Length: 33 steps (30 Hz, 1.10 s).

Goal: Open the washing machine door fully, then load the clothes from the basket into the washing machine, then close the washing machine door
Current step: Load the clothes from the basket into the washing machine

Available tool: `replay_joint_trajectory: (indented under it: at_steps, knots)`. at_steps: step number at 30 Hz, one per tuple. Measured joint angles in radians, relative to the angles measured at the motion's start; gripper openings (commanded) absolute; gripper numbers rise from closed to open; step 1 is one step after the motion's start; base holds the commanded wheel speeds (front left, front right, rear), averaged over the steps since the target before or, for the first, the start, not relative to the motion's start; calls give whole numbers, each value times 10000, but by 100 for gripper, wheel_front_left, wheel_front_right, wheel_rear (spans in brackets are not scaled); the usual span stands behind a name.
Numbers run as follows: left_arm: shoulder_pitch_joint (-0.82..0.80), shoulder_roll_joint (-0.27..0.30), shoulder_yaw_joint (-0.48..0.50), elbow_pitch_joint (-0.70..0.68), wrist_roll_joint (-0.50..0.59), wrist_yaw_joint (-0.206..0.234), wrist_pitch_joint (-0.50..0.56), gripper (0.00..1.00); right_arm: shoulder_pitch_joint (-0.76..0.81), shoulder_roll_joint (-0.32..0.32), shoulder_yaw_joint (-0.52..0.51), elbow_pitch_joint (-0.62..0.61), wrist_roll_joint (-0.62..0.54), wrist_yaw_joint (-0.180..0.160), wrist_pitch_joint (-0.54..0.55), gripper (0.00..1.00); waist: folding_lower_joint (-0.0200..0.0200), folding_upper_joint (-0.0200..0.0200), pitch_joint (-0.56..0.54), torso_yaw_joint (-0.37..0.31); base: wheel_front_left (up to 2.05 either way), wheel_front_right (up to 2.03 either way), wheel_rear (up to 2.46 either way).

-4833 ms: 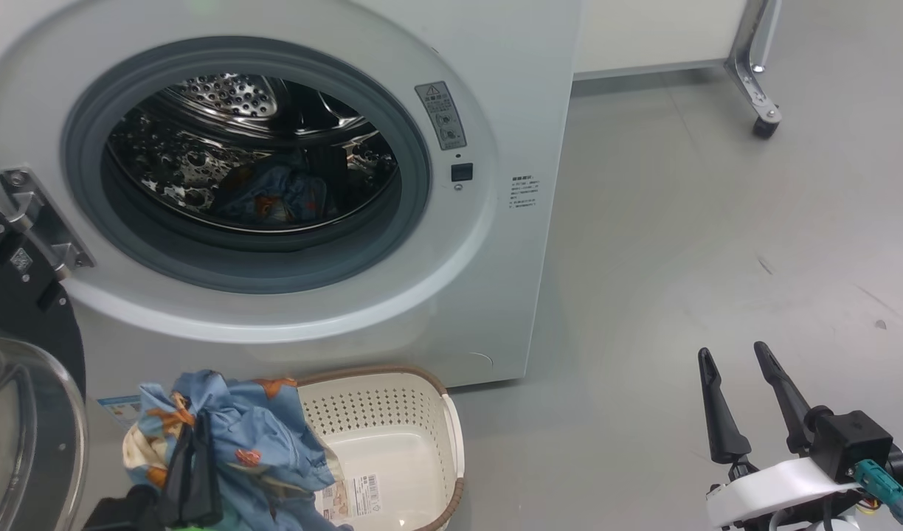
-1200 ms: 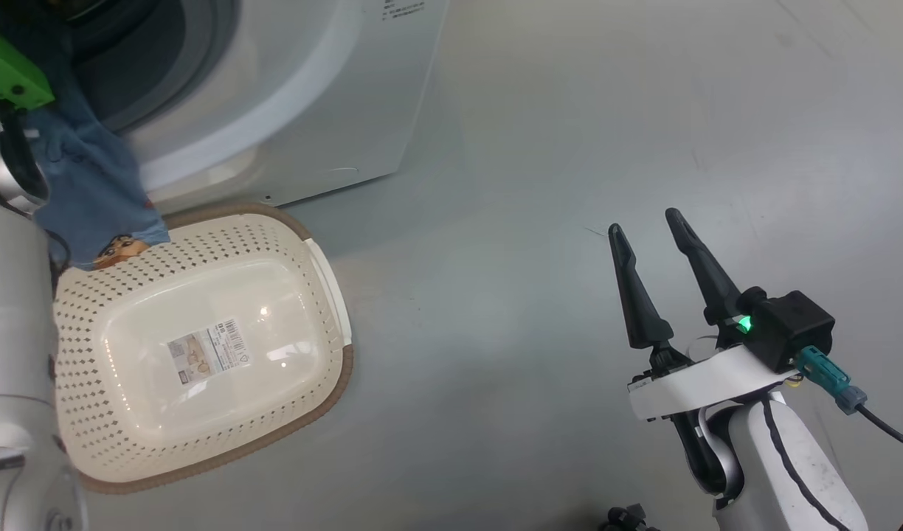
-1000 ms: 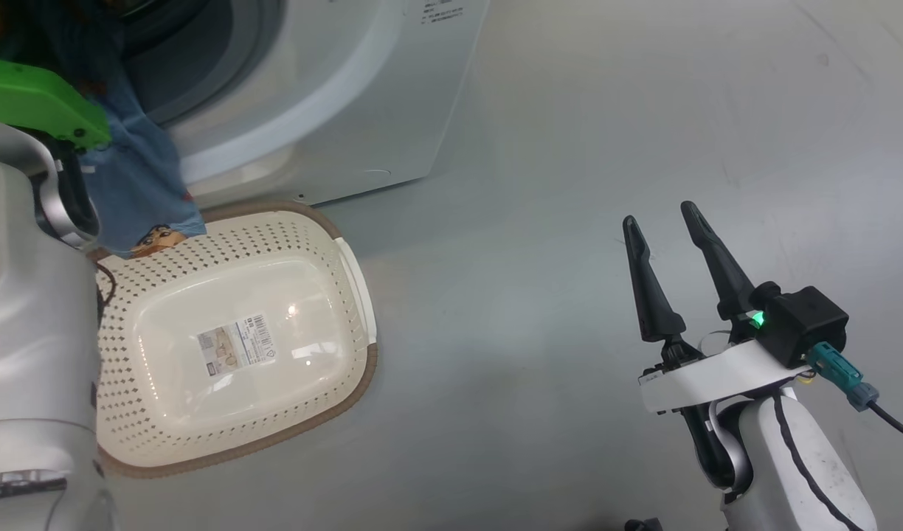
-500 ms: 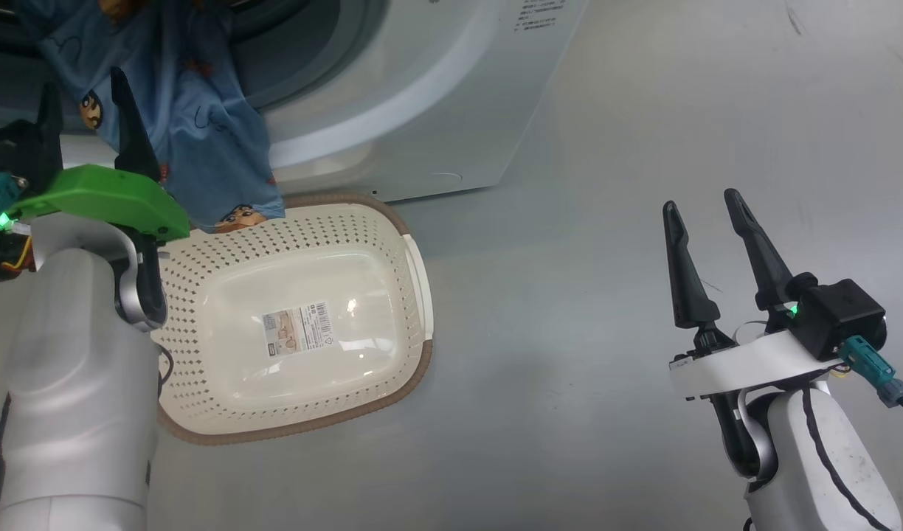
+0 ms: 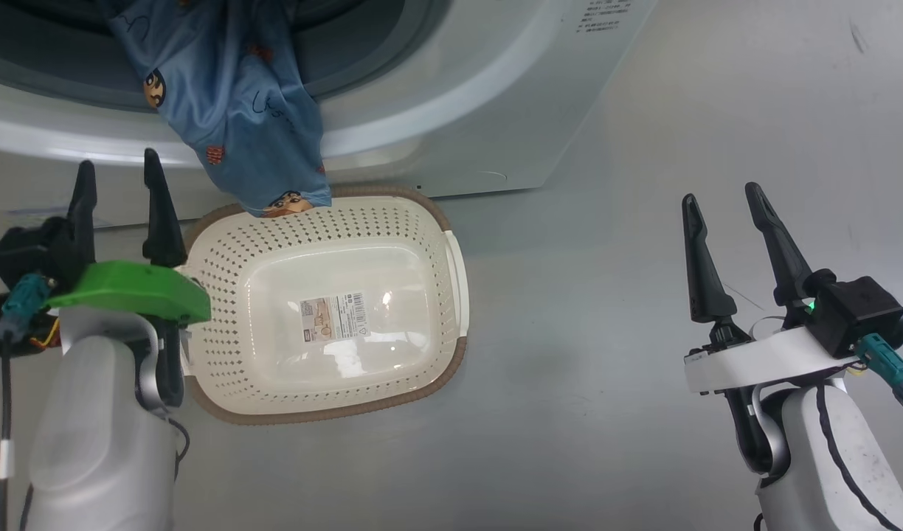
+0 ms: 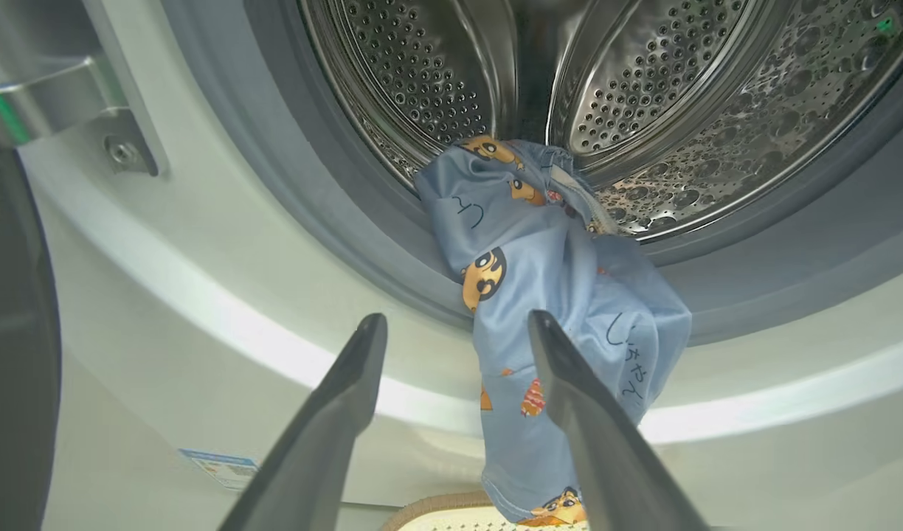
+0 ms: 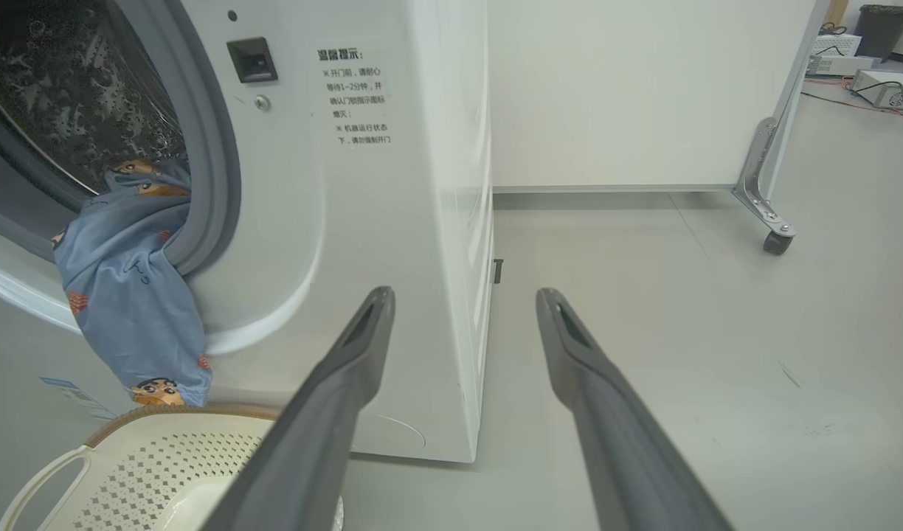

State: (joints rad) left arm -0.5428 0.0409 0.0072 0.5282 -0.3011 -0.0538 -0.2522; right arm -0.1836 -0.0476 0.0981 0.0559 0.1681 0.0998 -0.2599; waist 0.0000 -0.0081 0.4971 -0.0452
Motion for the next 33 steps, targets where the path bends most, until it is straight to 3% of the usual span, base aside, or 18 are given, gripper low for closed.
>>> replay_joint_trajectory:
  at_steps: [16,33]
  knots:
    - [1910,-35,-25,-1906,-75,-238,0,100,5,2,-82,29,-81,125,0,100,0,0,-136,23,0,0,0]
    - [2926,-35,-151,-2880,-40,-238,0,100,36,6,-150,73,-117,138,0,100,0,0,-224,-176,0,0,0]
